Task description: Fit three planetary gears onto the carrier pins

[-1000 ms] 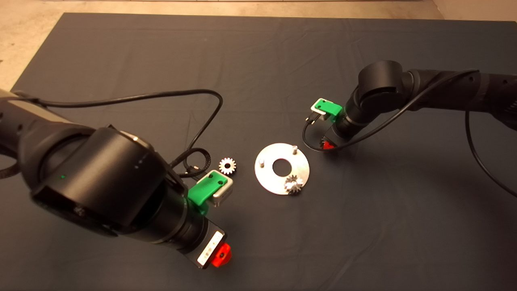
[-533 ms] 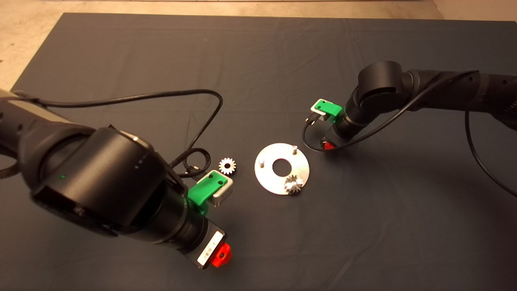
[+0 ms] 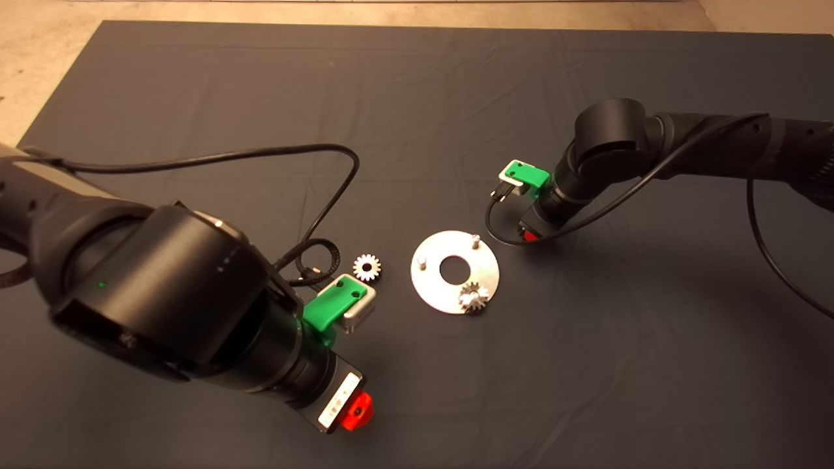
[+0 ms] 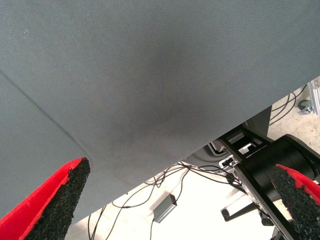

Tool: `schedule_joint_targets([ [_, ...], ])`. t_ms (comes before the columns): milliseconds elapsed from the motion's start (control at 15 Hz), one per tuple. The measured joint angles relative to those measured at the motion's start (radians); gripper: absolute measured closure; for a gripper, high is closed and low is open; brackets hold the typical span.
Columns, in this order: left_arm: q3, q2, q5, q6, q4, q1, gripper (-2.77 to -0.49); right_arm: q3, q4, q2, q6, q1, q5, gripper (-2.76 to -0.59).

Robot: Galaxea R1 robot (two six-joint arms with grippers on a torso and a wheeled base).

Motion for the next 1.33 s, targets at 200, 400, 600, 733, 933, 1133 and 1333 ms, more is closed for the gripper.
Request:
schedule_joint_targets([
  [200,0.0,0.0,0.0,0.0,0.0,0.0,-2.64,0.006,0.0,0.0,0.0,0.0,0.0,-1.15],
  [400,0.0,0.0,0.0,0.0,0.0,0.0,-2.64,0.009,0.0,0.0,0.0,0.0,-0.001,-1.1],
  [600,0.0,0.0,0.0,0.0,-0.001,0.0,-2.64,0.009,0.001,0.0,0.0,0.0,-0.002,-1.04],
  [733,0.0,0.0,0.0,0.0,-0.001,0.0,-2.64,0.01,0.001,0.0,0.0,0.0,-0.002,-1.01],
  [933,0.0,0.0,0.0,0.0,-0.001,0.0,-2.64,0.014,0.001,0.0,0.0,0.0,-0.003,-0.99],
  [1133,0.0,0.0,0.0,0.0,-0.002,0.0,-2.64,0.02,0.001,0.0,0.001,0.0,-0.005,-0.93],
  [1333,0.0,0.0,0.0,0.0,-0.003,0.0,-2.64,0.02,0.004,0.0,0.002,0.0,-0.005,-0.92],
])
